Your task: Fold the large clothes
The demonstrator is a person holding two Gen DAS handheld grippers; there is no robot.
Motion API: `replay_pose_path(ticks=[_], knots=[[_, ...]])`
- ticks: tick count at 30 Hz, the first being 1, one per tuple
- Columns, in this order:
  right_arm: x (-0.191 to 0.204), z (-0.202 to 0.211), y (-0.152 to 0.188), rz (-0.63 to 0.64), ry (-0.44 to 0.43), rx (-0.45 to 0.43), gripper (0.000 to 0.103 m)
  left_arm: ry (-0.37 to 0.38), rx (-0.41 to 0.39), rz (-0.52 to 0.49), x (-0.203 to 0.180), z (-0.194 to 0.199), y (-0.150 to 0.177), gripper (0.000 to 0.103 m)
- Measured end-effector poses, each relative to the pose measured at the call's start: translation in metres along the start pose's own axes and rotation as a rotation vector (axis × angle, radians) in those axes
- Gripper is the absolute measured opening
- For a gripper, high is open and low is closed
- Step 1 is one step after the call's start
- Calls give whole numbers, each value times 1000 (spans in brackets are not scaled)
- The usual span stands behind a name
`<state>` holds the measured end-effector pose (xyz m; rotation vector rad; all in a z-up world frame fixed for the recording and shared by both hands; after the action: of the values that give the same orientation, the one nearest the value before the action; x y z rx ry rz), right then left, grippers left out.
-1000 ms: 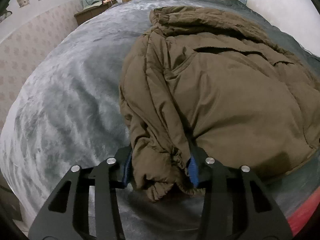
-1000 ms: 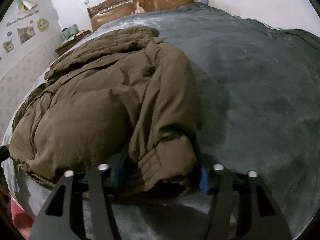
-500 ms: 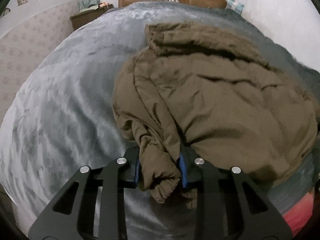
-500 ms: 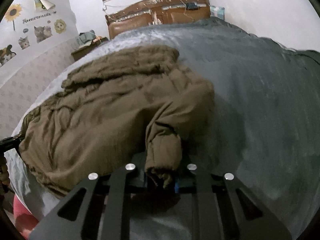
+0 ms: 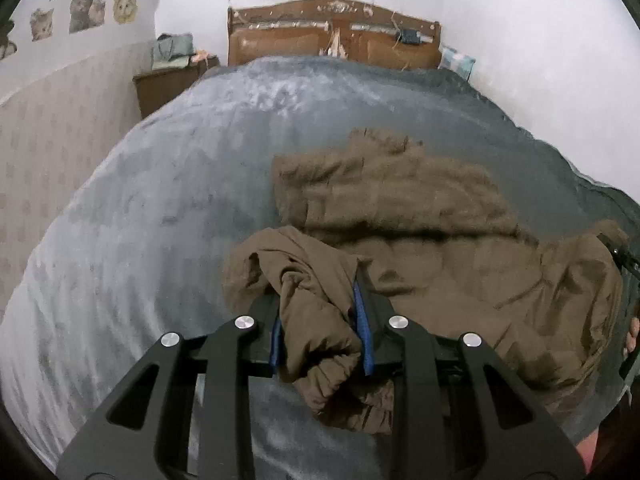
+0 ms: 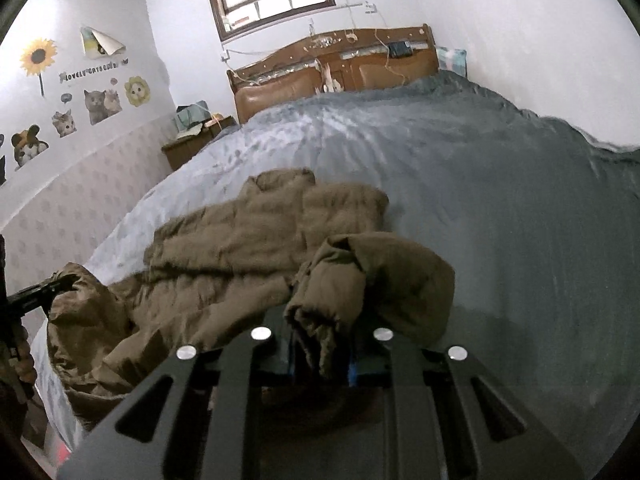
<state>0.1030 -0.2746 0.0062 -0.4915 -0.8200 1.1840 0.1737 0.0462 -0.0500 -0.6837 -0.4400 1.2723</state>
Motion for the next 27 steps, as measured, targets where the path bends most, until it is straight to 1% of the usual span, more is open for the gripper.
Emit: replay_pose_path(ticks=[4, 8, 11, 13, 15, 17, 19, 22, 27], knots=[[2, -8, -38, 2, 2, -15, 17, -1, -23, -2, 1, 3, -32, 27], [4, -8, -63, -9, -17, -51, 17, 36, -59, 49, 7, 12, -58, 27], [7, -9, -79, -11, -29, -74, 17, 41, -79, 74, 13, 16, -69, 27], [9, -12, -87, -2, -25, -80, 17, 32, -79, 77, 14, 13, -77, 27], [10, -16, -96, 10, -13, -90, 17, 8, -82, 63, 12, 7, -89, 27], [9, -23, -109, 9, -7, -95, 17, -11, -86, 57, 12, -2, -106, 27], [5, -34, -124, -4, -9, -89, 17, -9, -84, 66, 14, -12, -120, 27], [1, -52, -151, -28, -17, -84, 17, -22, -67, 69, 15, -37, -150, 27], [-1, -103, -208, -53, -31, -56, 17, -48, -29, 62, 11, -80, -195, 27]])
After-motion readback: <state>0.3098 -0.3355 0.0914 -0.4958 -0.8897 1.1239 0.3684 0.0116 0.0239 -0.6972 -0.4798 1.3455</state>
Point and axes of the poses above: each gripper's, at about its wrist camera, not at the fingertips, and z roughly against the way its jaws point, x to its left, y to its underside, the point moved 6 cm from there along -z, roughly the way its jaws point, and after that the axes turned 7 degrees about x, right-handed, at the moved point
